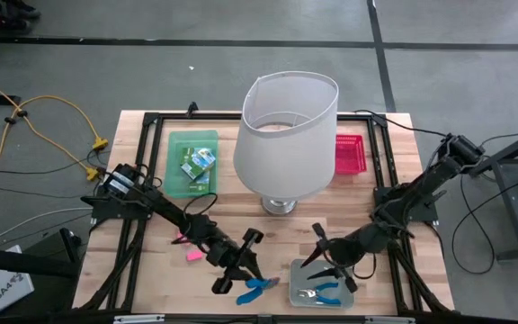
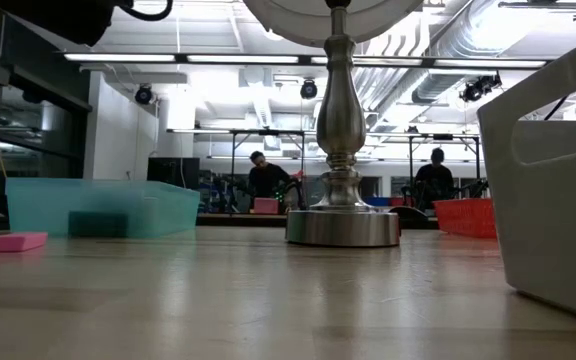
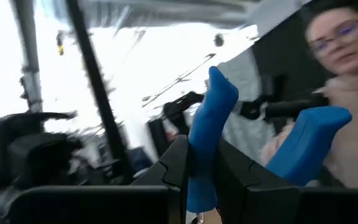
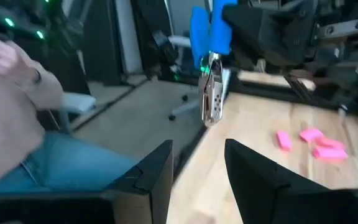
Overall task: Pick & Place School Supplies
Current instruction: Put the blue hole puncher into the gray bin
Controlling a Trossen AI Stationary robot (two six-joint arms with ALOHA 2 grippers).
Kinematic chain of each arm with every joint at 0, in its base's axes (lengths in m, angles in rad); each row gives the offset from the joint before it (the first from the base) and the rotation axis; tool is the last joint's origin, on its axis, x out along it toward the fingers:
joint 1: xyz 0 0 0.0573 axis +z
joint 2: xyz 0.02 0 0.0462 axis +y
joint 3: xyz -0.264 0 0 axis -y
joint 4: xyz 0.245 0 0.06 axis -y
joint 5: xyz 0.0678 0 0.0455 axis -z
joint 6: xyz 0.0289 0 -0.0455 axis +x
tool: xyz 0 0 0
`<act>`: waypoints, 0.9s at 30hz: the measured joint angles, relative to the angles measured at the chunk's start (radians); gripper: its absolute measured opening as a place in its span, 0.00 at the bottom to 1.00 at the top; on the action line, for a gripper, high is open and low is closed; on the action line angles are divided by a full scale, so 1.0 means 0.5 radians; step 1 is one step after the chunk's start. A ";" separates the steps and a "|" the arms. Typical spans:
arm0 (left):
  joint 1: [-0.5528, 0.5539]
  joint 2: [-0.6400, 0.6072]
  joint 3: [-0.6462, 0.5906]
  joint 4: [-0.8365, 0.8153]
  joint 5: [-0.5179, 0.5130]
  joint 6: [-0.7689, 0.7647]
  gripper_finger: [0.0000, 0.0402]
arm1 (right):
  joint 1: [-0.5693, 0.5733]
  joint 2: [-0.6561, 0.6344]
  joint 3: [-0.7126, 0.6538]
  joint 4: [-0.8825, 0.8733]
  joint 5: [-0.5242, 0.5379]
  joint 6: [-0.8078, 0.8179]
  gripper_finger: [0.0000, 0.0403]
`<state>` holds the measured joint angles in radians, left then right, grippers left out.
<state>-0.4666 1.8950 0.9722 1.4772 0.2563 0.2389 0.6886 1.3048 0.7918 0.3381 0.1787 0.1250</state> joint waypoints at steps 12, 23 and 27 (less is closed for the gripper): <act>0.026 0.000 0.001 0.051 0.165 0.270 0.09 | -0.118 0.223 -0.001 0.430 -0.100 0.002 0.34; 0.052 0.000 0.005 0.081 0.163 0.441 0.09 | -0.211 0.249 -0.002 0.484 -0.193 0.009 0.34; 0.069 0.000 0.014 0.092 0.214 0.466 0.09 | -0.240 0.249 -0.002 0.485 -0.214 0.010 0.34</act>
<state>-0.4321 1.8950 0.9794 1.5230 0.3633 0.4721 0.5688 1.4292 0.7908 0.5805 0.0716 0.1299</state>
